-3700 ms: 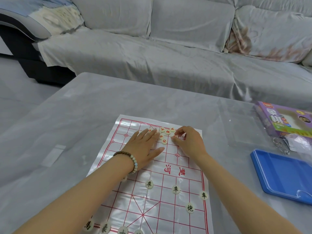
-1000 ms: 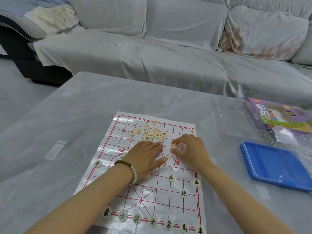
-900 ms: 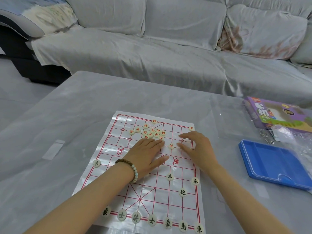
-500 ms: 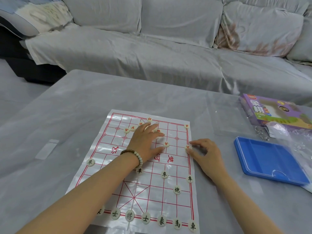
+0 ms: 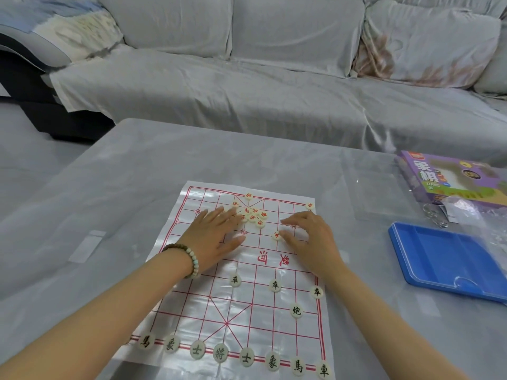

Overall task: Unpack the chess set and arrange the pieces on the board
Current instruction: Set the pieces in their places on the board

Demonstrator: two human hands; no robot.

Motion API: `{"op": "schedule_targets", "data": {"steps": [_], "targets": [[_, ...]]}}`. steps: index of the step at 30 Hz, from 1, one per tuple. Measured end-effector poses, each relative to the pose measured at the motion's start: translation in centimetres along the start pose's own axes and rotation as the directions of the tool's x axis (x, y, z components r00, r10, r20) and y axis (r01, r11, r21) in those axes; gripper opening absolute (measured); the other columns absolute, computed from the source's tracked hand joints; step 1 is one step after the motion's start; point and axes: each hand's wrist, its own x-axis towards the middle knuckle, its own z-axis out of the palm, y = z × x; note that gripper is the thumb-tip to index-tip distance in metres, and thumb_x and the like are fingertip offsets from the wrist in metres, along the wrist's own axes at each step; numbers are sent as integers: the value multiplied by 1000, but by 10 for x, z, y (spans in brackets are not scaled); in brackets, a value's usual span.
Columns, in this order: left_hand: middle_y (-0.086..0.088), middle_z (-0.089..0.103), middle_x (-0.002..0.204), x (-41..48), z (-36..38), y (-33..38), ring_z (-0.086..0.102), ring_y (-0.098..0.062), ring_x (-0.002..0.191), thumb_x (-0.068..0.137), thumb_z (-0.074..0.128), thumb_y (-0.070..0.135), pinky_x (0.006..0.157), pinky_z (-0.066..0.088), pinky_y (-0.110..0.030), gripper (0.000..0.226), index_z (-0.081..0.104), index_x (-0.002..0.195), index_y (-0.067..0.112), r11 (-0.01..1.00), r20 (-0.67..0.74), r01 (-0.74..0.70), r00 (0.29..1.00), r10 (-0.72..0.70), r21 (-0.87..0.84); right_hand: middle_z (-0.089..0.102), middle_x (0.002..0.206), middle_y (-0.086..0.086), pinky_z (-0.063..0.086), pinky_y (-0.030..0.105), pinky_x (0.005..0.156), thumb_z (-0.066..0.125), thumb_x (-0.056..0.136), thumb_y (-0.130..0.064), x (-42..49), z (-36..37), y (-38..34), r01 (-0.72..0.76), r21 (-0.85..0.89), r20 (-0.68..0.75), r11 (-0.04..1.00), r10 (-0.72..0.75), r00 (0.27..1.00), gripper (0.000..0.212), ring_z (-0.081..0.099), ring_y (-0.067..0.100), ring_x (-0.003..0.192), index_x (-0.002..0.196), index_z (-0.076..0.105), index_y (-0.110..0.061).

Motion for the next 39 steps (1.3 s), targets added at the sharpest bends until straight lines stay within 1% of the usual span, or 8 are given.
{"op": "schedule_targets", "data": {"steps": [3, 8, 12, 22, 25, 28, 33, 39], "targets": [[10, -10, 155, -8, 9, -8, -12, -12, 143, 51, -37, 76, 112, -10, -31, 113, -3, 148, 30, 999, 60, -18, 998, 16, 31, 54, 122, -12, 22, 19, 97, 58, 89, -41, 10, 6, -13, 46, -58, 76, 997, -42, 996, 28, 44, 6, 116, 114, 63, -30], [8, -21, 154, -2, 10, -6, -19, -12, 141, 60, -30, 70, 112, -13, -32, 98, -16, 146, 26, 999, 91, 19, 996, -23, 39, 55, 124, -9, 26, 22, 98, 59, 89, -38, 26, 13, -27, 28, -40, 136, 999, -23, 990, 30, 45, 9, 118, 117, 63, -27], [8, -20, 154, 2, 7, -9, -19, -12, 141, 43, -40, 76, 112, -14, -33, 117, -15, 146, 26, 998, 99, 16, 995, -22, 64, 54, 127, -8, 28, 28, 104, 58, 90, -39, 33, 15, -27, 0, -68, 112, 998, 8, 994, 30, 44, 11, 121, 117, 62, -27], [9, -24, 152, -10, 13, -12, -29, -8, 134, 62, -25, 73, 108, -21, -34, 97, -21, 145, 25, 992, 116, -30, 993, 16, 121, 56, 119, -6, 38, 30, 97, 67, 82, -40, 44, 22, -37, -4, -176, 147, 984, 30, 989, 22, 47, 12, 111, 101, 67, -27], [8, -21, 154, -4, 11, -8, -25, -12, 139, 65, -22, 73, 109, -20, -34, 95, -18, 146, 23, 991, 115, -30, 993, 15, 130, 57, 115, -6, 40, 31, 96, 68, 81, -40, 43, 23, -38, -3, -198, 152, 980, 33, 988, 22, 49, 13, 107, 98, 67, -27], [8, -16, 155, 2, 2, -3, -20, -12, 141, 85, -6, 67, 114, -15, -35, 77, -12, 148, 23, 994, 104, -9, 995, -2, 107, 58, 109, -6, 42, 32, 94, 71, 79, -39, 43, 19, -37, 9, -197, 183, 980, 28, 983, 24, 51, 12, 102, 98, 64, -26], [8, -9, 156, 19, -17, -11, -13, -11, 142, 94, 8, 54, 116, -9, -34, 64, -4, 149, 22, 996, 71, 85, 994, -83, -21, 60, 108, -9, 39, 31, 93, 70, 79, -43, 47, 15, -33, 31, -222, 222, 974, 19, 975, 28, 51, 10, 99, 101, 66, -26], [3, 11, 156, 54, -24, -22, 4, -14, 144, 98, 8, 45, 116, 2, -34, 56, 11, 149, 20, 985, 67, 119, 992, -112, -124, 60, 98, -7, 45, 23, 75, 71, 80, -37, 81, 13, -34, -83, 10, 39, 996, 83, 996, 17, 53, 7, 84, 88, 61, -26]]}}
